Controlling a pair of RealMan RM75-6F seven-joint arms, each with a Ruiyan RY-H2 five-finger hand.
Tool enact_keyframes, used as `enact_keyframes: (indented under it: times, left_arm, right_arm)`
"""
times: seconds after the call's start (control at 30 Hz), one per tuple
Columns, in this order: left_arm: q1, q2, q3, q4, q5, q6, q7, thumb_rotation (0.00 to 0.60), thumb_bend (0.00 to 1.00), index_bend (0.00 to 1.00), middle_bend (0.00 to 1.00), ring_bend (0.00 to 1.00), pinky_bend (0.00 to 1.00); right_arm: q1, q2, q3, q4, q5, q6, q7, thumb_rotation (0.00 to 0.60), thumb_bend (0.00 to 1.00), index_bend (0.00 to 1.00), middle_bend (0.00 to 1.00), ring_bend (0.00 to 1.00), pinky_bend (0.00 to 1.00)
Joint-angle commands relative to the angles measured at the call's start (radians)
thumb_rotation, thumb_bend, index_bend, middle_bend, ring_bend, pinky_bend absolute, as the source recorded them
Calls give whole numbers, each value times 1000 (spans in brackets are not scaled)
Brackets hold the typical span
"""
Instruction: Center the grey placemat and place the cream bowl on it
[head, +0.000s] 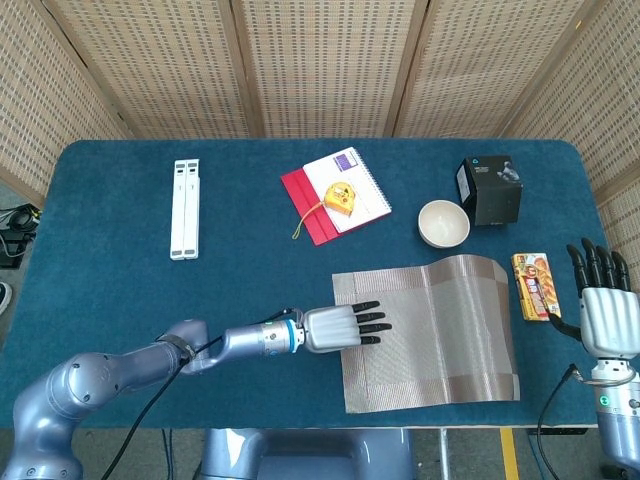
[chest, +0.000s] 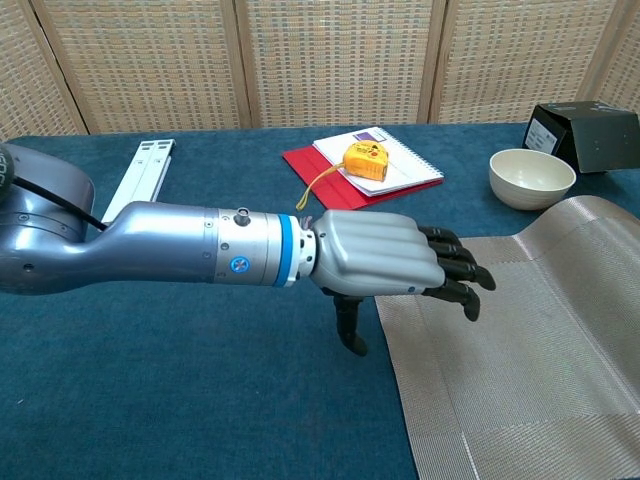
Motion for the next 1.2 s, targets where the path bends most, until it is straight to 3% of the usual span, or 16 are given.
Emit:
enact_keyframes:
  times: [0.03, 0.5, 0.77, 1.2]
  left_arm:
    - [-19, -45, -1, 48, -22, -15, 5, 600, 0, 176, 0, 0, 0]
    - [-68, -131, 34, 173, -53, -12, -10, 600, 0, 165, 0, 0, 0]
    - [-82, -147, 43, 189, -73, -2, -14, 600, 7, 183, 0, 0, 0]
    - [-93, -150, 54, 188, -97, 8, -3, 600, 314, 208, 0, 0, 0]
  right_arm:
    - [0, 5, -1, -6, 0, -8, 2, 600, 0, 0, 0, 0, 0]
    - [-9, 22, 5, -26, -5, -11, 11, 600, 0, 0, 0, 0, 0]
    - [-12, 28, 3, -37, -14, -12, 11, 600, 0, 0, 0, 0, 0]
    - [-16, 40, 3, -52, -21, -17, 13, 600, 0, 0, 0, 0, 0]
